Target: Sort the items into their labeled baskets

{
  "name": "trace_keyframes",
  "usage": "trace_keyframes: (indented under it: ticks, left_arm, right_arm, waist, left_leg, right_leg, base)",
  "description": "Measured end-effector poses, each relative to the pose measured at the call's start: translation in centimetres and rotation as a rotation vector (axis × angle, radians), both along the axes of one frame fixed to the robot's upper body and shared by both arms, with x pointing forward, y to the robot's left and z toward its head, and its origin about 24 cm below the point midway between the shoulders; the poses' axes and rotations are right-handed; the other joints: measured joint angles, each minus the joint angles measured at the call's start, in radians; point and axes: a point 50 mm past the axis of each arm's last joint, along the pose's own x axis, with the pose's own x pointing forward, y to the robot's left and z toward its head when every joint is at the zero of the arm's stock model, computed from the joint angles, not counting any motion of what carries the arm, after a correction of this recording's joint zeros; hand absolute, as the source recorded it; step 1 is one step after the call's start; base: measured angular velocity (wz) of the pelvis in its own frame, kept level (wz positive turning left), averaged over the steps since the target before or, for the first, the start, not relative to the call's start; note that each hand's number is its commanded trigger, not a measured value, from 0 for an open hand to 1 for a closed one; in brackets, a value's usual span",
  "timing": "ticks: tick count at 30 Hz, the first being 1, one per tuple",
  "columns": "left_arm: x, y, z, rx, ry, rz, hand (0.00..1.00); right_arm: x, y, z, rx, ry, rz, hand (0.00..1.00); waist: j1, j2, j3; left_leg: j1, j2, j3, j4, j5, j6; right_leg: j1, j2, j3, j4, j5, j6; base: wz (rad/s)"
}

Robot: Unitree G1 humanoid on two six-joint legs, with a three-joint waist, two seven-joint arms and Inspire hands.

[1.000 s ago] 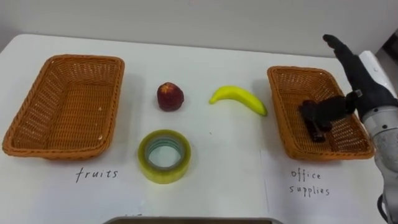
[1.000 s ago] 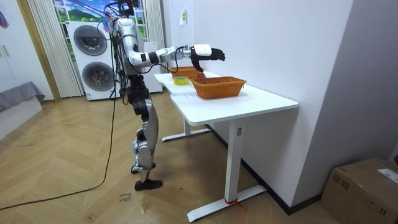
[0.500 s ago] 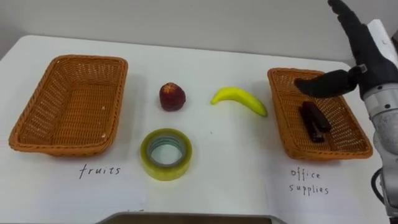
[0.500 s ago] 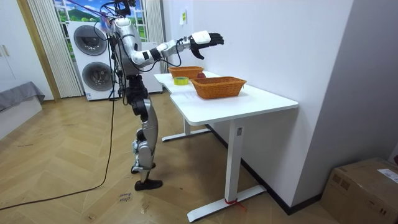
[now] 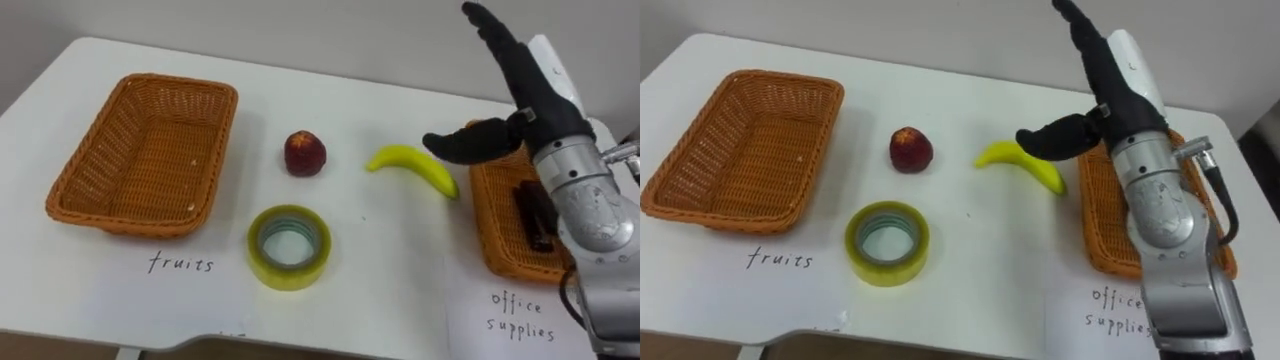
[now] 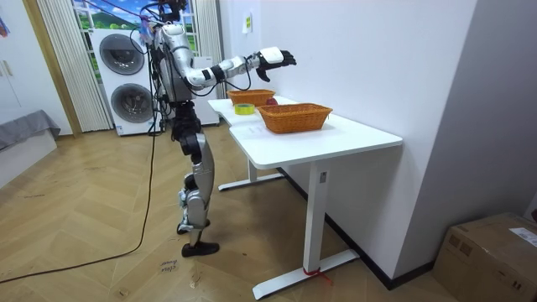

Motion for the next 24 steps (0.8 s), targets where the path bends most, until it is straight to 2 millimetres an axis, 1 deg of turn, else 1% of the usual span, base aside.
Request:
trace_keyframes:
  ticks: [1,7,14,16,18,20,24]
  left_arm:
    - [0.1,-0.1,0.0,-0.002,-0.001,-0.001,0.00]
    - [0.3,-0.2,0.0,0.006,0.009,-0.025,0.00]
    - [0.5,-0.4,-0.1,0.021,0.008,-0.040,0.00]
    - [0.6,-0.6,-0.1,0.018,0.008,-0.041,0.00]
    - [1.2,-0.7,-0.1,0.017,-0.004,-0.052,0.00]
    - [1.6,-0.7,-0.1,0.017,-0.010,-0.054,0.00]
    - [1.9,-0.7,-0.1,0.017,-0.015,-0.055,0.00]
  right_arm:
    - [0.0,0.3,0.0,-0.001,0.002,0.012,0.00]
    - [0.0,1.0,-0.3,0.000,0.017,0.045,0.00]
    - [0.0,2.2,-0.9,-0.003,0.039,0.091,0.00]
    - [0.0,2.3,-1.1,-0.001,0.049,0.099,0.00]
    - [0.0,2.6,-1.8,0.017,0.085,0.118,0.00]
    - [0.1,2.6,-2.0,0.020,0.099,0.121,0.00]
    - [0.0,3.2,-2.4,0.015,0.119,0.146,0.00]
  waist:
    - [0.003,0.002,0.0016]
    - [0.024,0.011,-0.0023]
    - [0.025,-0.001,-0.0100]
    - [0.032,0.000,-0.0096]
    - [0.042,-0.002,-0.0086]
    - [0.053,-0.002,-0.0080]
    - [0.060,0.000,-0.0049]
  left_leg:
    - [-0.006,0.000,-0.002,0.001,0.000,0.000]
    - [-0.016,0.000,-0.006,-0.008,0.001,-0.002]
    - [-0.018,-0.001,-0.006,-0.006,0.005,-0.003]
    - [-0.020,-0.002,-0.007,-0.002,0.005,-0.002]
    - [-0.023,-0.002,-0.009,0.000,0.005,-0.002]
    - [-0.028,-0.003,-0.010,0.004,0.006,-0.002]
    - [-0.030,-0.006,-0.019,0.005,0.009,0.001]
  right_leg:
    - [-0.002,0.000,-0.001,0.000,0.000,0.000]
    - [-0.010,0.002,-0.001,0.000,0.000,0.000]
    - [-0.012,0.000,-0.008,0.000,0.000,0.000]
    - [-0.012,-0.001,-0.010,0.000,0.000,0.000]
    - [-0.012,-0.003,-0.022,0.000,0.000,0.000]
    - [-0.014,-0.007,-0.025,0.000,0.000,0.000]
    - [-0.014,-0.012,-0.028,0.001,0.000,0.000]
  base:
    - [0.04]
    - [0.00]
    - [0.02]
    - [0.00]
    - [0.02]
    - [0.02]
    - [0.03]
